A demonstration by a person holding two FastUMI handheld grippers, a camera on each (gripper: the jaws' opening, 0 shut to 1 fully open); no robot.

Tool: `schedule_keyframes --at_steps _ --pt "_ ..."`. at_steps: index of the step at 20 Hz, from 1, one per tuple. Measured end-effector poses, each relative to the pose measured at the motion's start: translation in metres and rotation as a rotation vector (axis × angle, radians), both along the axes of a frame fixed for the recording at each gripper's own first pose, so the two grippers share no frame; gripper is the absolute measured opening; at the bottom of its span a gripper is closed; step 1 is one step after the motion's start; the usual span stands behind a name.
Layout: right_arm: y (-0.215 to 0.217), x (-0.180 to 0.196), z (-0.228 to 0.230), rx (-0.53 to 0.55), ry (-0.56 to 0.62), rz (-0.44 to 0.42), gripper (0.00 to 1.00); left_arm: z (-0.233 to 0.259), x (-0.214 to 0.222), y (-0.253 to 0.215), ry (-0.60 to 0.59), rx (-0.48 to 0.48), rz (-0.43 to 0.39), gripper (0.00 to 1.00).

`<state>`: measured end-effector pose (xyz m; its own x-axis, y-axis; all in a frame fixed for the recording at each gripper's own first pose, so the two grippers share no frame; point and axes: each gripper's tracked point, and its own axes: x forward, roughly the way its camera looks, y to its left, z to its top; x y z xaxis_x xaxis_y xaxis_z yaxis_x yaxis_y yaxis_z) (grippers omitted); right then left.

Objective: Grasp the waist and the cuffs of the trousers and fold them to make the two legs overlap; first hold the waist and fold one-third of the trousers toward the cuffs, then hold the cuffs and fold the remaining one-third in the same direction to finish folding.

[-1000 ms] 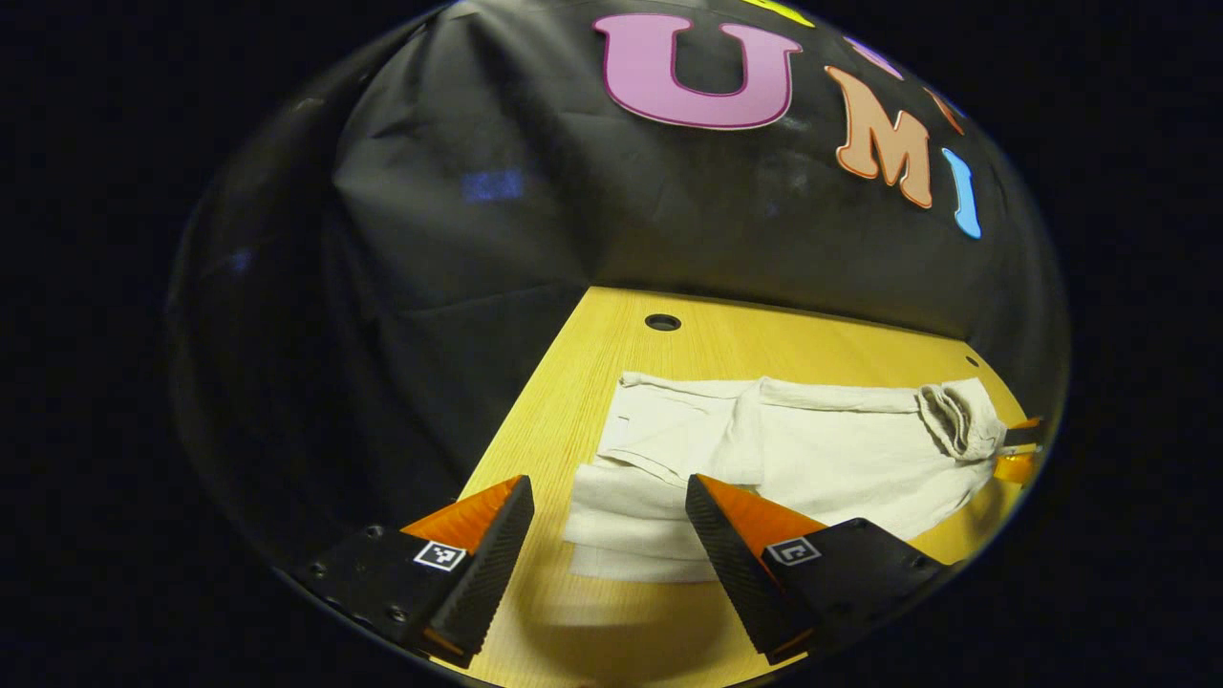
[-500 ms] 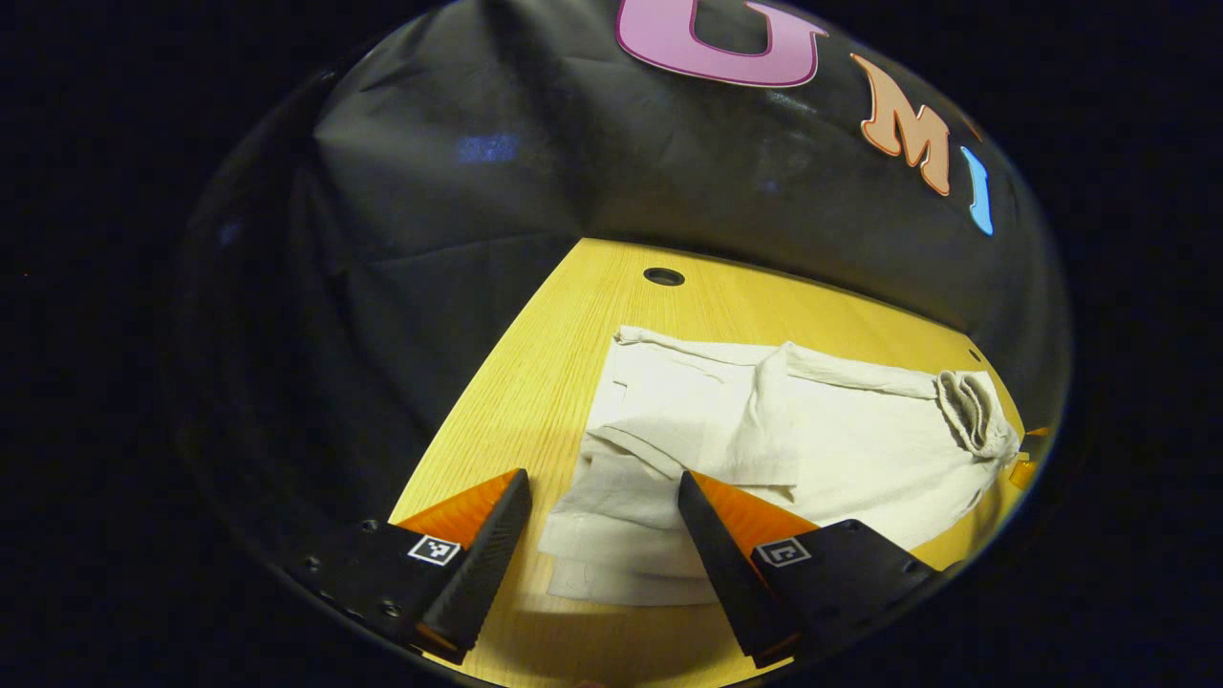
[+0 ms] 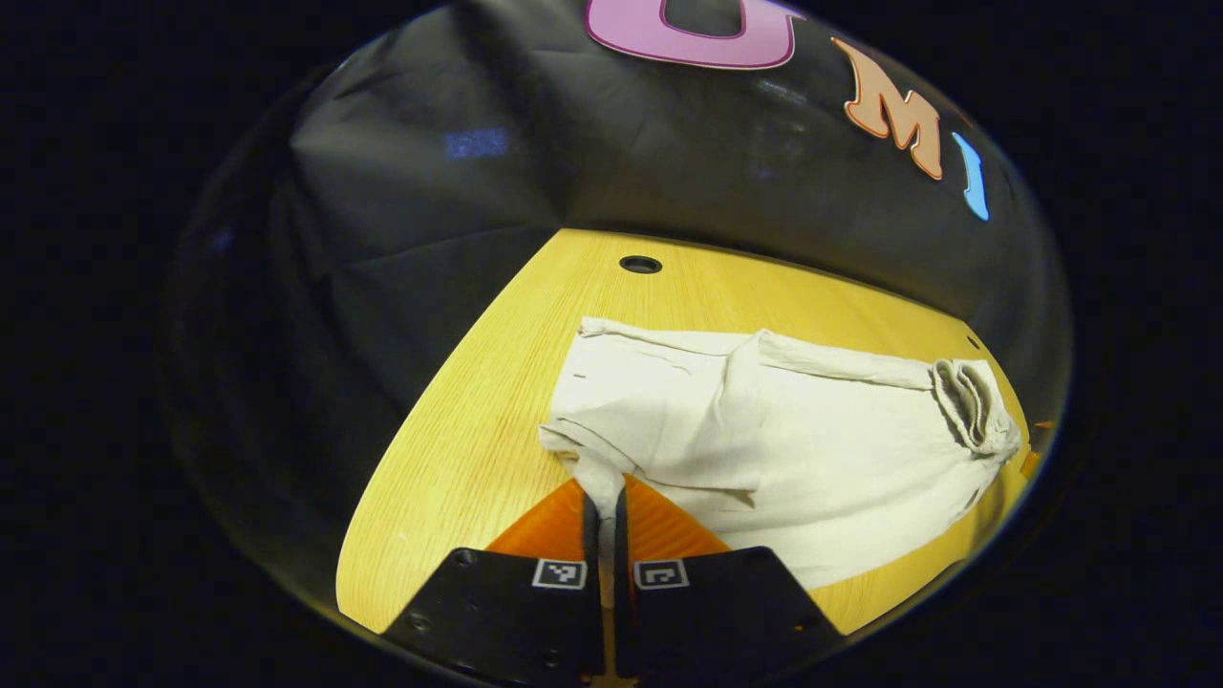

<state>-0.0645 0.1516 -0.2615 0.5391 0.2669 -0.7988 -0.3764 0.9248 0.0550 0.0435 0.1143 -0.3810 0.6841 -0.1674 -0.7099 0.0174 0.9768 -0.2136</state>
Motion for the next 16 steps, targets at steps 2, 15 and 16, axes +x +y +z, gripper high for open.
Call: schedule_keyframes --at_steps 2,15,16 --pt "-0.007 0.001 0.004 0.006 -0.006 -0.011 0.98 0.006 -0.001 -0.005 0.024 -0.054 0.039 0.0" --pt "-0.059 0.005 0.027 0.052 -0.043 -0.037 0.98 0.139 0.032 -0.084 -0.203 -0.128 -0.007 0.0" --pt "-0.064 0.005 0.027 0.055 -0.046 -0.04 0.98 0.148 0.035 -0.093 -0.216 -0.134 -0.015 0.0"
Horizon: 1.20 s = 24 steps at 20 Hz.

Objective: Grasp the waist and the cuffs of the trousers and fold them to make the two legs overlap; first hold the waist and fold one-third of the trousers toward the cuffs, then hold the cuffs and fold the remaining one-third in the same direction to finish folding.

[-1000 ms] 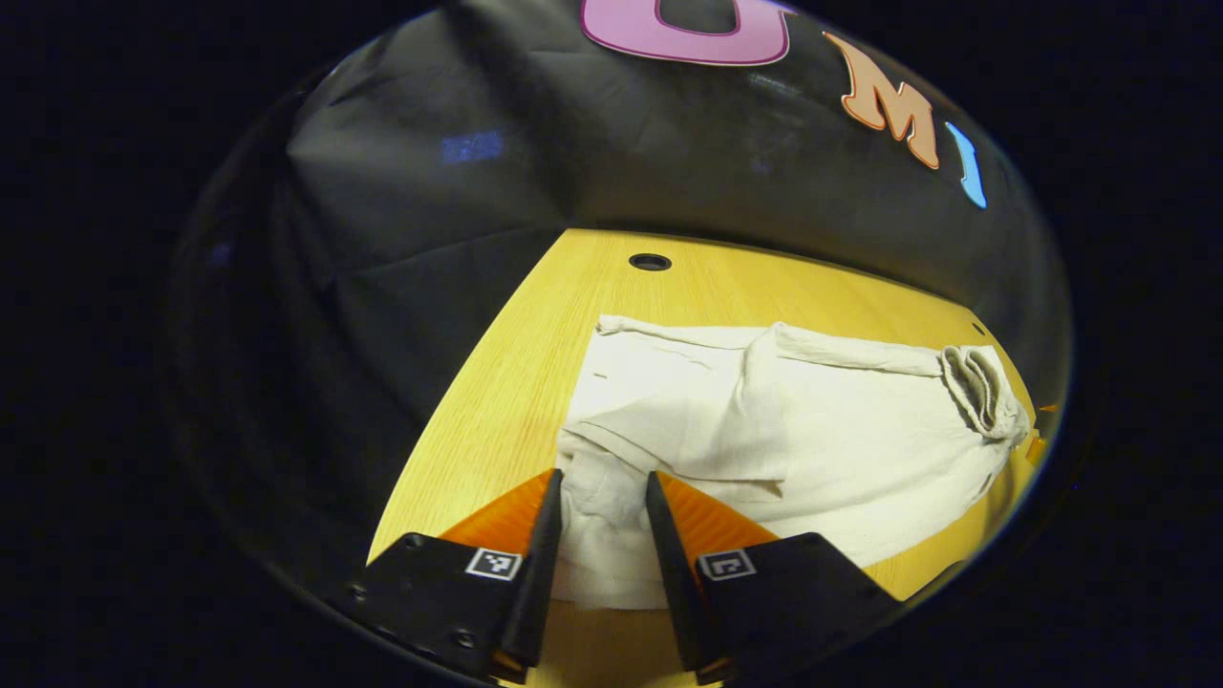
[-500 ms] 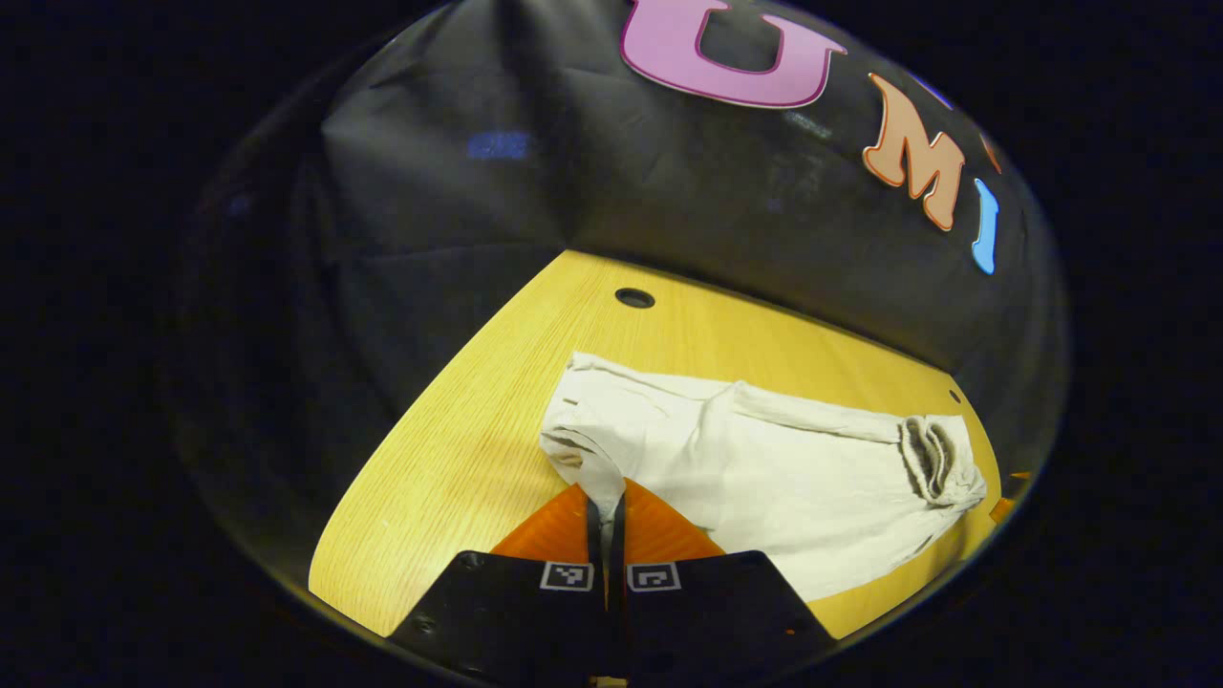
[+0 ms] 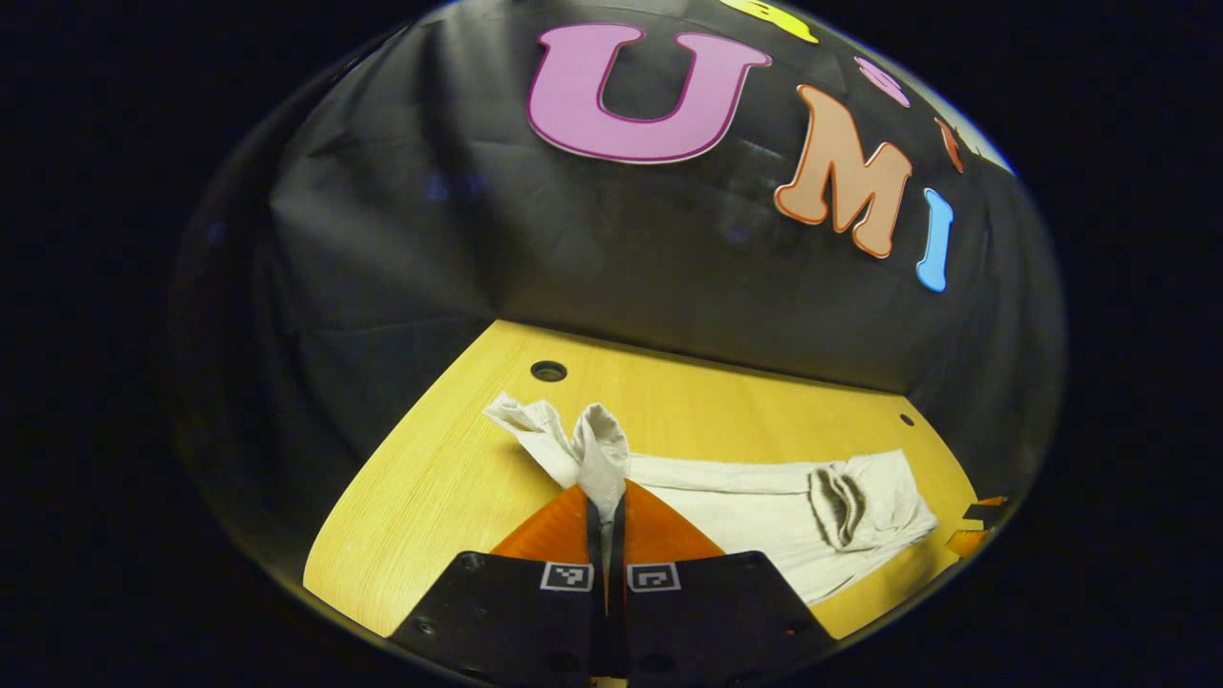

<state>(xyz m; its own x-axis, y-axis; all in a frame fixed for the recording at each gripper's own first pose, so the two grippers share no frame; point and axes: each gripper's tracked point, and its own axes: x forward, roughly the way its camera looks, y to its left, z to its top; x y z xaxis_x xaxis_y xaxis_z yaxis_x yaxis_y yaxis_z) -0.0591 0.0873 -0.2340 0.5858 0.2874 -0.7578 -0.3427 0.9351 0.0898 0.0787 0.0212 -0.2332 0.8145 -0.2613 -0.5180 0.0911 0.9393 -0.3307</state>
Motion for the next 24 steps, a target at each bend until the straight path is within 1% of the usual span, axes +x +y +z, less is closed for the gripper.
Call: schedule_keyframes --at_steps 5,12,18,24 --pt "-0.034 0.004 0.007 0.013 -0.018 -0.025 0.98 0.044 0.01 -0.046 -0.07 -0.008 -0.045 0.0" --pt "-0.076 0.003 0.009 0.031 -0.032 -0.076 0.98 0.077 0.017 -0.118 -0.118 -0.021 -0.124 0.0" --pt "-0.111 -0.008 0.011 0.028 -0.035 -0.115 0.98 0.103 0.024 -0.19 -0.157 -0.031 -0.218 0.0" --pt "-0.138 -0.022 0.014 0.025 -0.035 -0.147 0.98 0.115 0.024 -0.269 -0.179 -0.036 -0.33 0.0"
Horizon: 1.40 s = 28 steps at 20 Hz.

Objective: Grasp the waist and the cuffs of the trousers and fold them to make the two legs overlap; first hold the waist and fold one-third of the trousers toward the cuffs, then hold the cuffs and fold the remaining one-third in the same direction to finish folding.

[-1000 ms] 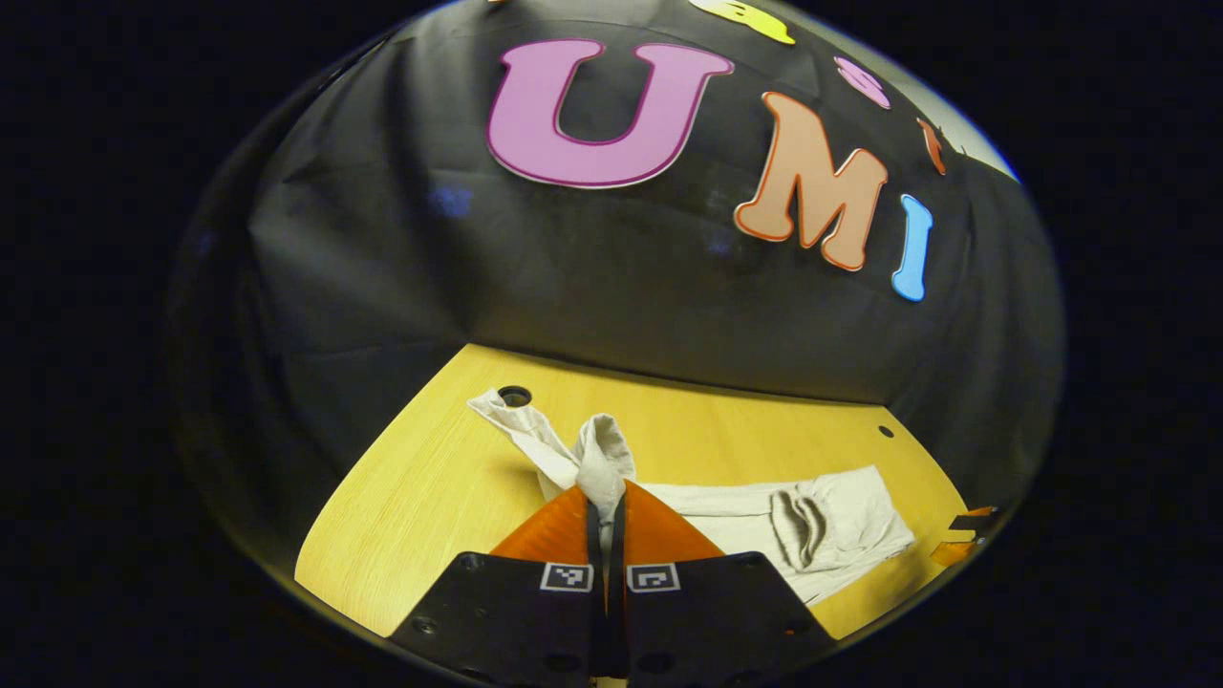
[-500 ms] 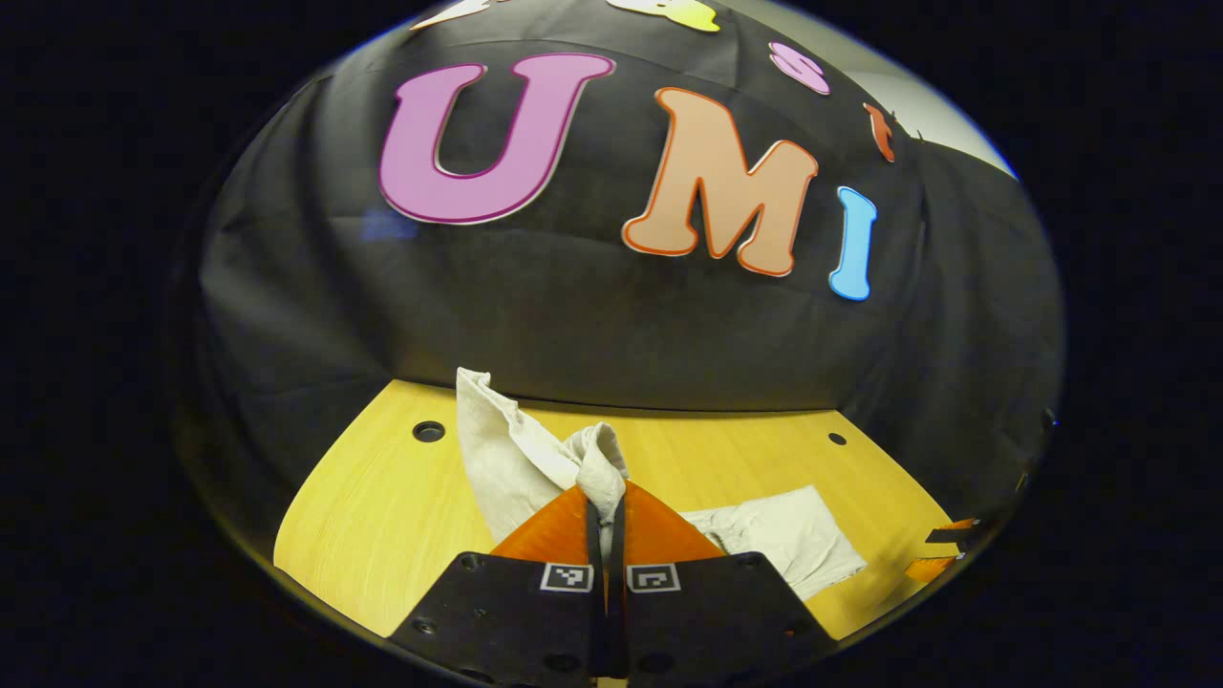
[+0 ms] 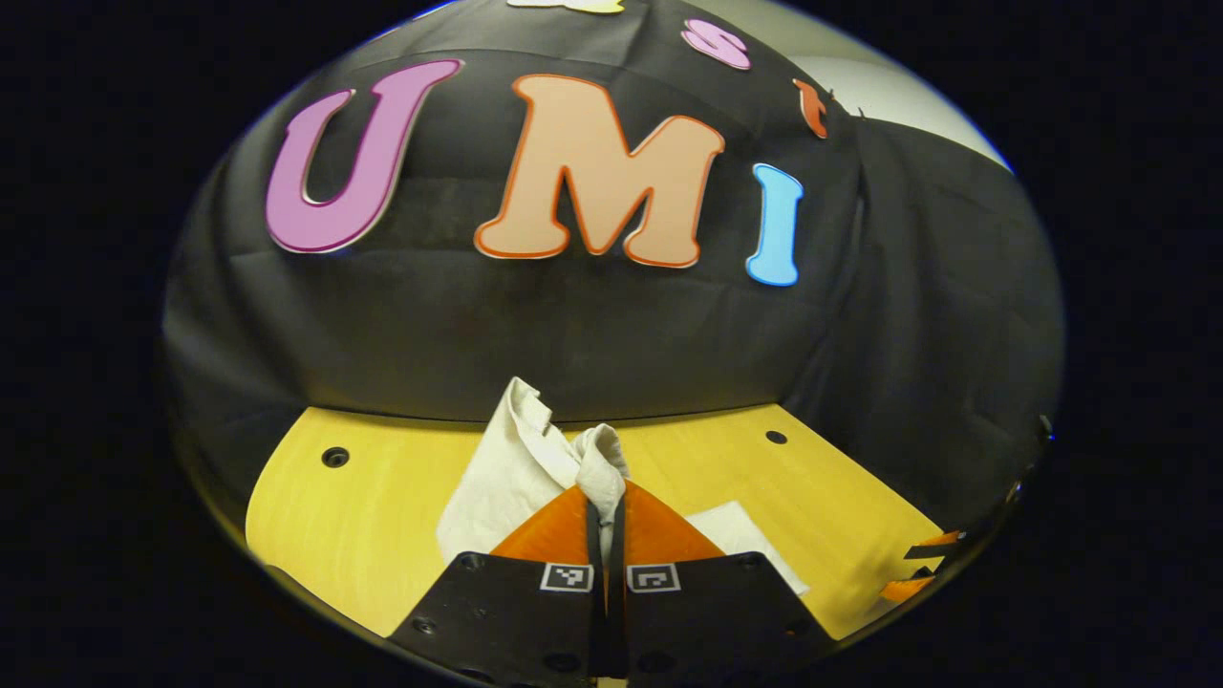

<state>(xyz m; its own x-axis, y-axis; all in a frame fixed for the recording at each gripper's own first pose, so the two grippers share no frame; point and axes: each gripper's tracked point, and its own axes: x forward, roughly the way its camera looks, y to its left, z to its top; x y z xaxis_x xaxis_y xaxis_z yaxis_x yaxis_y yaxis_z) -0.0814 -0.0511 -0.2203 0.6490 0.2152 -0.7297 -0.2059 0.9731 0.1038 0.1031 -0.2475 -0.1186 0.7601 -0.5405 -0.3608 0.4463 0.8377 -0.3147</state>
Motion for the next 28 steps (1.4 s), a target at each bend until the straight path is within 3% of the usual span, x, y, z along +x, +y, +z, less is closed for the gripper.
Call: schedule_keyframes --at_steps 8,16,18,21,24,28 --pt "-0.033 -0.019 -0.005 -0.005 0.024 -0.044 0.98 -0.025 -0.014 -0.097 0.048 0.018 -0.109 0.0" --pt "-0.042 -0.018 -0.013 0.012 0.03 -0.038 0.97 -0.083 -0.061 -0.146 0.102 0.102 -0.187 0.0" --pt "-0.039 -0.009 -0.009 0.026 0.015 -0.027 0.98 -0.086 -0.071 -0.15 0.085 0.111 -0.193 0.06" --pt "-0.028 0.005 0.005 0.039 -0.024 0.006 0.99 -0.062 -0.076 -0.142 -0.004 0.105 -0.178 0.5" --pt "-0.008 0.03 0.031 0.05 -0.104 0.032 0.96 -0.025 -0.075 -0.105 -0.119 0.12 -0.106 0.95" --pt "0.031 0.067 0.073 0.091 -0.226 0.014 0.99 0.017 -0.075 -0.034 -0.227 0.172 -0.005 0.95"
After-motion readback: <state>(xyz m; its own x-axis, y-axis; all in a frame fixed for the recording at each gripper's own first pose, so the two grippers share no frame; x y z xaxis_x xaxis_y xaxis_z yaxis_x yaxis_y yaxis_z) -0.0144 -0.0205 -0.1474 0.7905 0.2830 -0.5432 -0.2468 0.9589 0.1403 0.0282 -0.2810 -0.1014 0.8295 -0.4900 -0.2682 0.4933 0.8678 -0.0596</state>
